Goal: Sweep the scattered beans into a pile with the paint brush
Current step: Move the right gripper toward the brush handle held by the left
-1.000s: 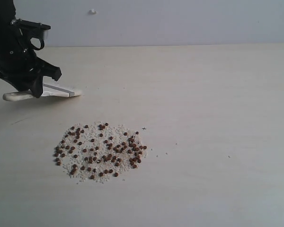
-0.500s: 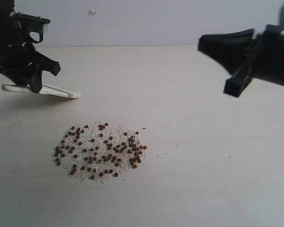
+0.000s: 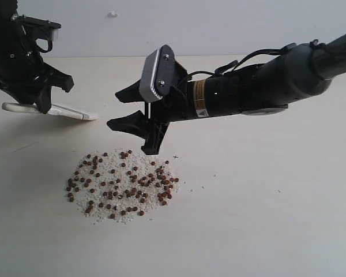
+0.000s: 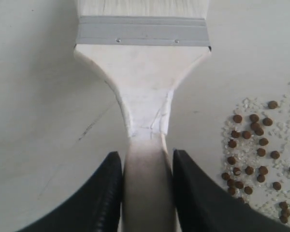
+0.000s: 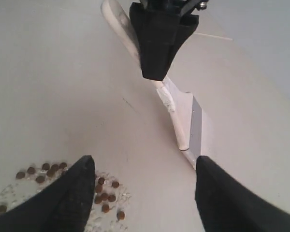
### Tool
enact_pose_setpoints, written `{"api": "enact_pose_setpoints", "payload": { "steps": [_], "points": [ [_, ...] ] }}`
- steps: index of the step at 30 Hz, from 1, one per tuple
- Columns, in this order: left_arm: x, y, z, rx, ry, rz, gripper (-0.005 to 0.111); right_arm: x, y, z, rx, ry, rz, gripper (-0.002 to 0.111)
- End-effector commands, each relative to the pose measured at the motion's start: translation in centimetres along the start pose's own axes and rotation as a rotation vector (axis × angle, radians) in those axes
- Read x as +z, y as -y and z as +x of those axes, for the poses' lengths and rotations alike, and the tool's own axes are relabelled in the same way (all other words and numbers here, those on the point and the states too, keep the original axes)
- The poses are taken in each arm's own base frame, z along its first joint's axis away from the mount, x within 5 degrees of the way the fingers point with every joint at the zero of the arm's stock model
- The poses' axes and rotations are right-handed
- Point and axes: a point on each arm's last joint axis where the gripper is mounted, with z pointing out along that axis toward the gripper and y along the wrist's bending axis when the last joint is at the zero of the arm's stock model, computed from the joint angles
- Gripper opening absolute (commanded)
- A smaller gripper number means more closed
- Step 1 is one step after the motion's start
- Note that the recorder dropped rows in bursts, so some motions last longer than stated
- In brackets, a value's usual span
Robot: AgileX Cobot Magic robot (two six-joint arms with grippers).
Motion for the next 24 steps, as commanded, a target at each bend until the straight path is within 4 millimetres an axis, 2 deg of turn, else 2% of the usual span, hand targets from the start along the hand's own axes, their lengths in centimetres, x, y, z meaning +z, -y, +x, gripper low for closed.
{"api": "enact_pose_setpoints", "payload": {
  "steps": [1,10,18,24],
  "points": [
    [-0.4,0.3,-0.2,-0.001,0.017,0.011,0.000,2.7,0.4,0.0,-0.010,0.025,0.023,0.061],
    [-0.4,0.5,-0.2,-0.014,0.016,0.039,0.000,6.9,-0.1,1.1,0.009,0.051,-0.002,0.061],
    [-0.4,0.7,-0.2,-0.022,0.018,0.057,0.000,8.2,0.7,2.1,0.023,0.067,0.017,0.061],
    [-0.4,0.8,-0.2,-0.029,0.022,0.076,0.000,8.6,0.9,2.6,-0.039,0.081,0.035,0.061]
  ]
}}
